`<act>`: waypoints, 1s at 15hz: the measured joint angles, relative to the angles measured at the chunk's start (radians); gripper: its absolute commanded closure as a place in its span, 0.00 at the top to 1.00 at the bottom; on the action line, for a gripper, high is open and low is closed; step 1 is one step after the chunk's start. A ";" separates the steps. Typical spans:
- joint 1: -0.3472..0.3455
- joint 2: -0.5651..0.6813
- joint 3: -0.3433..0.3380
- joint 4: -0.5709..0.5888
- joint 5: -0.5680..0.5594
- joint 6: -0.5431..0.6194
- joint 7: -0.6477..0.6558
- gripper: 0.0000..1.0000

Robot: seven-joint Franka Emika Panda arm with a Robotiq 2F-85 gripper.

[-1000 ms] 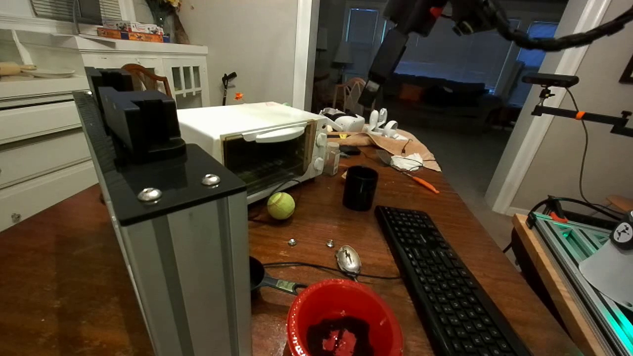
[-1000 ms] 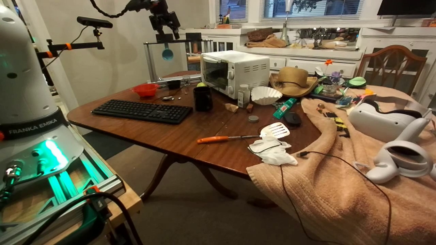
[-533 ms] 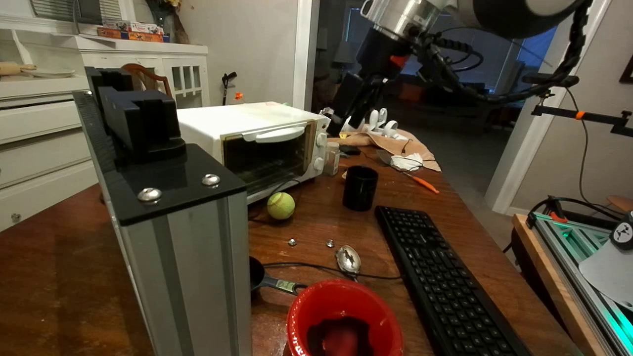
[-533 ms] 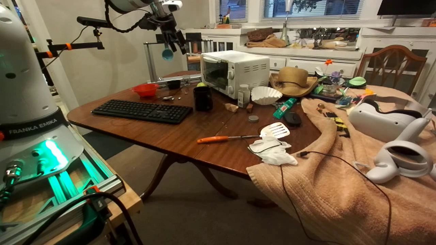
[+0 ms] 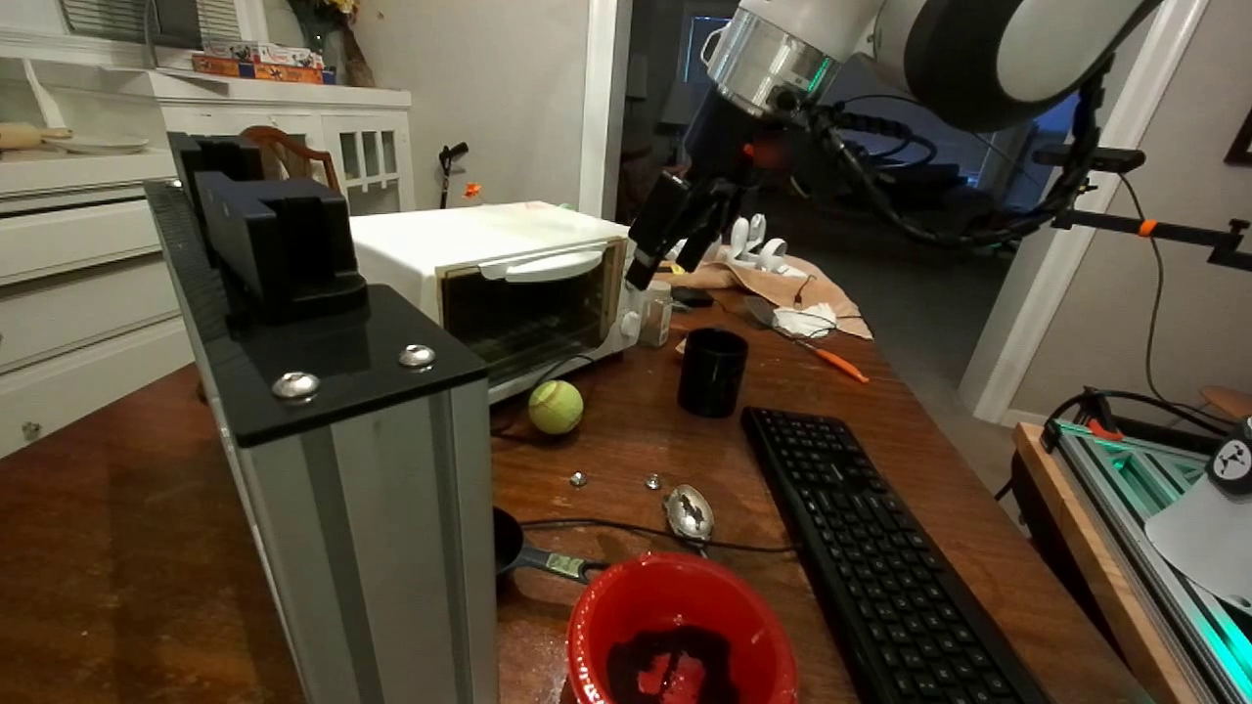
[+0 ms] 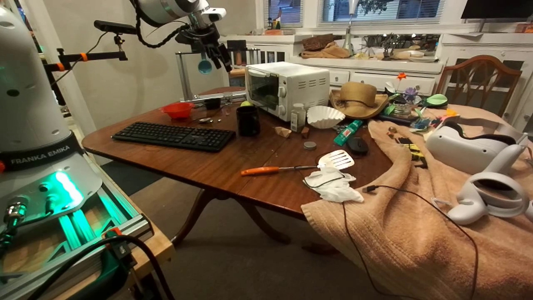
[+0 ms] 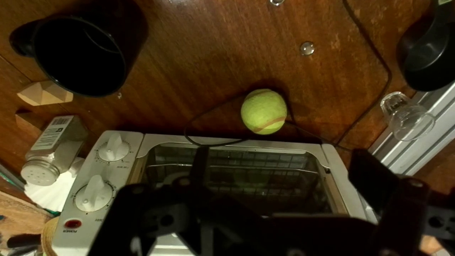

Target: Pick up the ball and put it on top of the microwave

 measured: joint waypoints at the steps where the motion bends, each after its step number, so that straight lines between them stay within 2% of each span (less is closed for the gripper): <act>1: 0.000 0.001 -0.001 0.000 0.000 -0.003 0.001 1.00; 9: 0.005 0.137 -0.008 0.059 -0.193 -0.007 0.298 1.00; 15: 0.019 0.290 -0.033 0.170 -0.219 -0.001 0.373 1.00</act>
